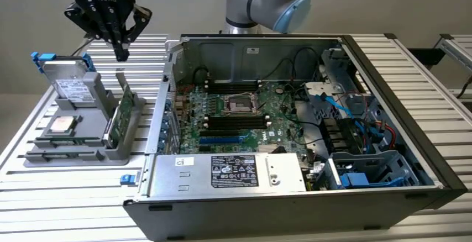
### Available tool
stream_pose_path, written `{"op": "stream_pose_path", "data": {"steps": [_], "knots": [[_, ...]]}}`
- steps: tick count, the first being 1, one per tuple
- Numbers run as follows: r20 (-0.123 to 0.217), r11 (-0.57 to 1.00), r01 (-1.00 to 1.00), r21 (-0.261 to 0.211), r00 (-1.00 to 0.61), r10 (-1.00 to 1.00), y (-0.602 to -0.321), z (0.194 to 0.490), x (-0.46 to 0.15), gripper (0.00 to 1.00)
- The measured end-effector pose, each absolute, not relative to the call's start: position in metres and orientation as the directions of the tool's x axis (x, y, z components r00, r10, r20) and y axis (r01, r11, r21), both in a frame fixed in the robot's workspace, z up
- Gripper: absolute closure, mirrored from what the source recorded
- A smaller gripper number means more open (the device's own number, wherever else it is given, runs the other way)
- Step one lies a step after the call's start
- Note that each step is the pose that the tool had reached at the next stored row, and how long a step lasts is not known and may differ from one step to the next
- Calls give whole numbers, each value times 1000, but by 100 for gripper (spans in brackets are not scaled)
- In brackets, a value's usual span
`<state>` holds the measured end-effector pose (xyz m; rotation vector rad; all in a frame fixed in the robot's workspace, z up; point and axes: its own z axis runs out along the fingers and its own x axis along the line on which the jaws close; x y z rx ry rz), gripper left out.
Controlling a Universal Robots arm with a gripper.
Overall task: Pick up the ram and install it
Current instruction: 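Reach for the ram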
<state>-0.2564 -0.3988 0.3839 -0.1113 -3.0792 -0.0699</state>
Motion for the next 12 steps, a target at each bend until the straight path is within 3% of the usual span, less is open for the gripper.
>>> {"op": "stream_pose_path", "data": {"steps": [12], "knots": [[61,996,73,44,-996,71,-399,379,-311,90]]}}
